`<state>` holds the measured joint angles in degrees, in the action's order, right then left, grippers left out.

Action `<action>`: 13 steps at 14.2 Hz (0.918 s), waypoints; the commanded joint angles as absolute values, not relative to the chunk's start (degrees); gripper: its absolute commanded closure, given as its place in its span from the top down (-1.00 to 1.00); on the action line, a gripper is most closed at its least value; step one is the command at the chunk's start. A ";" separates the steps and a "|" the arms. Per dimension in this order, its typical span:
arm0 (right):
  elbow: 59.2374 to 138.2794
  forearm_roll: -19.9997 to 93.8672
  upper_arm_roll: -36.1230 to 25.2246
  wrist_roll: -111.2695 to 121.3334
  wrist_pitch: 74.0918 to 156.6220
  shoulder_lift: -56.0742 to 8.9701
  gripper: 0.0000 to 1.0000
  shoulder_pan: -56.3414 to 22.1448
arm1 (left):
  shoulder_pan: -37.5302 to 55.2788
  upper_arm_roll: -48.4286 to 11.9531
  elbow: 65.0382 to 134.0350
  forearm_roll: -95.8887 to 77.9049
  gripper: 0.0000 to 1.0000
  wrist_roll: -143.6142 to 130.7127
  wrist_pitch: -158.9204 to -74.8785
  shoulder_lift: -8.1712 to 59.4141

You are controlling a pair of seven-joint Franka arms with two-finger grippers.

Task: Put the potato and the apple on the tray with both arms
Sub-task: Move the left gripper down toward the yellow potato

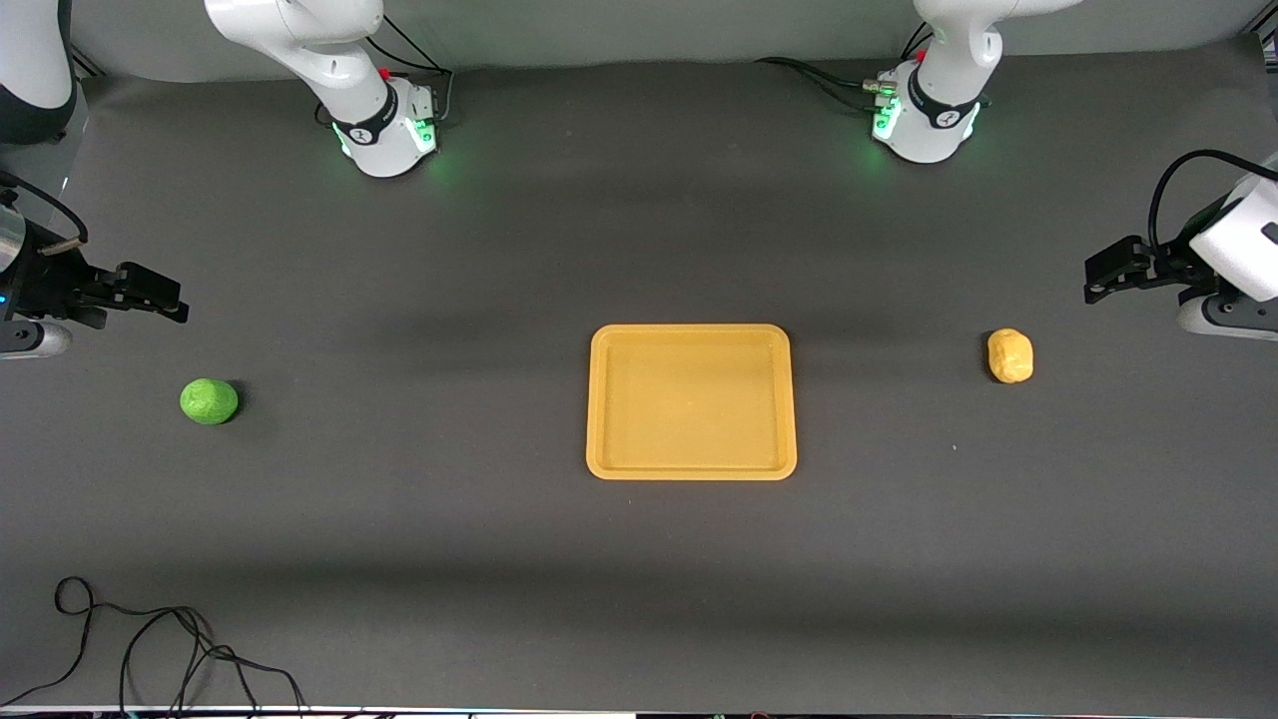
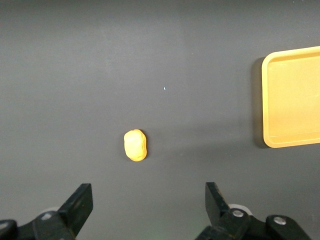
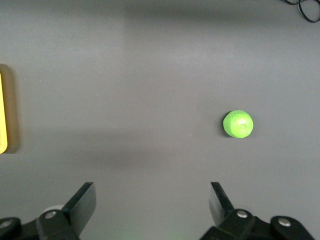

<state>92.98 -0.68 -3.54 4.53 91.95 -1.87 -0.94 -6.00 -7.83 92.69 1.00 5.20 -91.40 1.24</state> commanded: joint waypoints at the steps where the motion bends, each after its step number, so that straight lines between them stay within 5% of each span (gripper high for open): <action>1: 90.79 0.17 -4.31 3.34 90.79 -2.99 1.00 -1.85 | -5.80 -7.65 94.31 0.97 0.99 4.57 -90.88 -0.62; 8: 90.44 0.18 -4.31 3.16 90.79 -3.43 1.00 -1.93 | -6.06 -7.65 96.23 0.88 0.98 5.18 -91.84 -0.62; 10: 90.44 0.18 -4.31 3.16 90.79 -3.43 1.00 -1.93 | -6.06 -7.56 103.66 0.97 0.96 5.45 -96.55 -0.70; 13: 90.44 0.18 -4.31 3.25 90.79 -3.51 1.00 -1.93 | -7.37 -6.86 120.28 1.67 1.00 5.45 -115.25 -0.80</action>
<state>92.15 -0.54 -3.54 4.53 91.95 -2.66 -0.96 -6.25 -7.45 108.32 1.13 5.20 -104.88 1.35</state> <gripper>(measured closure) 0.000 0.000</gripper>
